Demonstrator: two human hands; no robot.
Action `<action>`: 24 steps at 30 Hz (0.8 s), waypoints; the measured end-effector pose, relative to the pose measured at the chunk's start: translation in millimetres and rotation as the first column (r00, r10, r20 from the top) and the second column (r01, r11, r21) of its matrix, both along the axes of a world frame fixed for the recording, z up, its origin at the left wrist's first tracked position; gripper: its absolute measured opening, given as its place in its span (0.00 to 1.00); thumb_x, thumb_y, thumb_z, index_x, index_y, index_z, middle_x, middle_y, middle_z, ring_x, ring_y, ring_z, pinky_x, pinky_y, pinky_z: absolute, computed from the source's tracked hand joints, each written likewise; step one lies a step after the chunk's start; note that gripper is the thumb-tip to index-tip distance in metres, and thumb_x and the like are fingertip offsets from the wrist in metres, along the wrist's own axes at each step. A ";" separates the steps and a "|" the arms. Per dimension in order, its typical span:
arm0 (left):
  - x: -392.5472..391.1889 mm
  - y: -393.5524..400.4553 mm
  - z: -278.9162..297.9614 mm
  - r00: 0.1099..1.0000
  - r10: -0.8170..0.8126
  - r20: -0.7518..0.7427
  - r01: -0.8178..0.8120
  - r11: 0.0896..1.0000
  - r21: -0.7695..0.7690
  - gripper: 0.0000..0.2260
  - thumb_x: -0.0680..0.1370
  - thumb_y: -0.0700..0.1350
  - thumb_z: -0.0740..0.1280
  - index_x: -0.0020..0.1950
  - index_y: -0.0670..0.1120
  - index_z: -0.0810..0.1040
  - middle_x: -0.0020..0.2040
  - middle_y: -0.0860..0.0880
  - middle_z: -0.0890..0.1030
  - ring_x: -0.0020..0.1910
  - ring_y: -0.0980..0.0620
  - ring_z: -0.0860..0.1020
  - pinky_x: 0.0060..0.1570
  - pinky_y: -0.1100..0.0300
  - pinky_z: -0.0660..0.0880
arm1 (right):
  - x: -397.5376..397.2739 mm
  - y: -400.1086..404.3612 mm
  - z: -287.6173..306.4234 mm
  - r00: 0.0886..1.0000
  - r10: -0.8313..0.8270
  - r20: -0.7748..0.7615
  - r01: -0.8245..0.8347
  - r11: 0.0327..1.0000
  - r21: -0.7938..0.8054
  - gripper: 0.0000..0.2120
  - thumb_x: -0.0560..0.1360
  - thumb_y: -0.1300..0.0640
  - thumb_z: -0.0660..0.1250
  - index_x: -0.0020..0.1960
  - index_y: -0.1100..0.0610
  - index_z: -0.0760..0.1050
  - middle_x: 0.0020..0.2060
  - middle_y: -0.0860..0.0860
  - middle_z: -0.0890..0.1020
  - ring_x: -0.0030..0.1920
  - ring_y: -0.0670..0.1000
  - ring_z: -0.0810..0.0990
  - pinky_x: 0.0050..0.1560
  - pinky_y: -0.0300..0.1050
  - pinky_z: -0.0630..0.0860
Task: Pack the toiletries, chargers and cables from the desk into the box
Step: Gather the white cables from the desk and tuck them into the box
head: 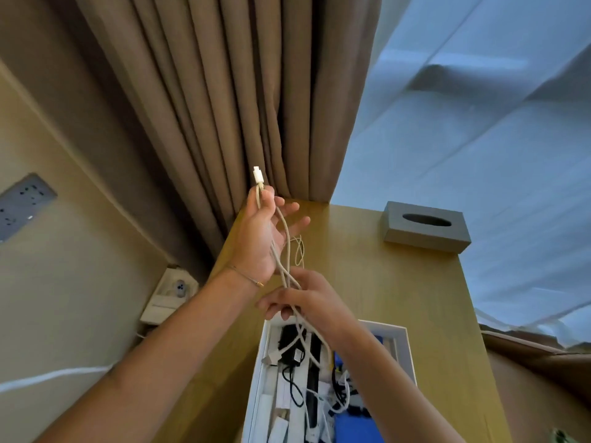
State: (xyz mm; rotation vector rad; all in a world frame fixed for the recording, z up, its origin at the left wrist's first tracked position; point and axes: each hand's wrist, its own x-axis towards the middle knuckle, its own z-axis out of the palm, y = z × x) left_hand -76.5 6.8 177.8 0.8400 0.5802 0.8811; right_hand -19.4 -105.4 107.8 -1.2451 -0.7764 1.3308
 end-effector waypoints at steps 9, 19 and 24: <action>-40.9 16.4 -54.4 0.890 -0.179 -0.419 0.156 0.984 -0.090 0.07 0.83 0.46 0.62 0.55 0.43 0.74 0.52 0.41 0.86 0.50 0.40 0.85 0.52 0.46 0.81 | 24.6 -49.9 -14.9 0.980 -0.100 0.171 0.134 0.970 -0.201 0.14 0.84 0.56 0.62 0.49 0.66 0.78 0.25 0.52 0.73 0.23 0.51 0.75 0.28 0.42 0.74; -62.3 -25.1 -60.5 0.838 0.320 -0.442 0.522 -0.233 0.821 0.31 0.77 0.62 0.66 0.76 0.50 0.67 0.77 0.51 0.67 0.79 0.49 0.58 0.77 0.45 0.55 | 28.7 -49.1 1.5 0.319 0.335 0.886 0.173 0.899 -0.402 0.10 0.79 0.57 0.63 0.41 0.47 0.76 0.34 0.45 0.80 0.35 0.50 0.78 0.34 0.45 0.74; -59.2 -28.2 -77.0 0.363 0.090 -0.927 0.924 0.097 0.371 0.14 0.77 0.59 0.67 0.60 0.56 0.78 0.53 0.55 0.84 0.53 0.53 0.81 0.57 0.47 0.78 | 23.5 -49.0 12.1 0.284 0.279 0.918 0.087 0.945 -0.314 0.11 0.75 0.61 0.67 0.49 0.45 0.79 0.37 0.43 0.81 0.38 0.47 0.80 0.37 0.40 0.76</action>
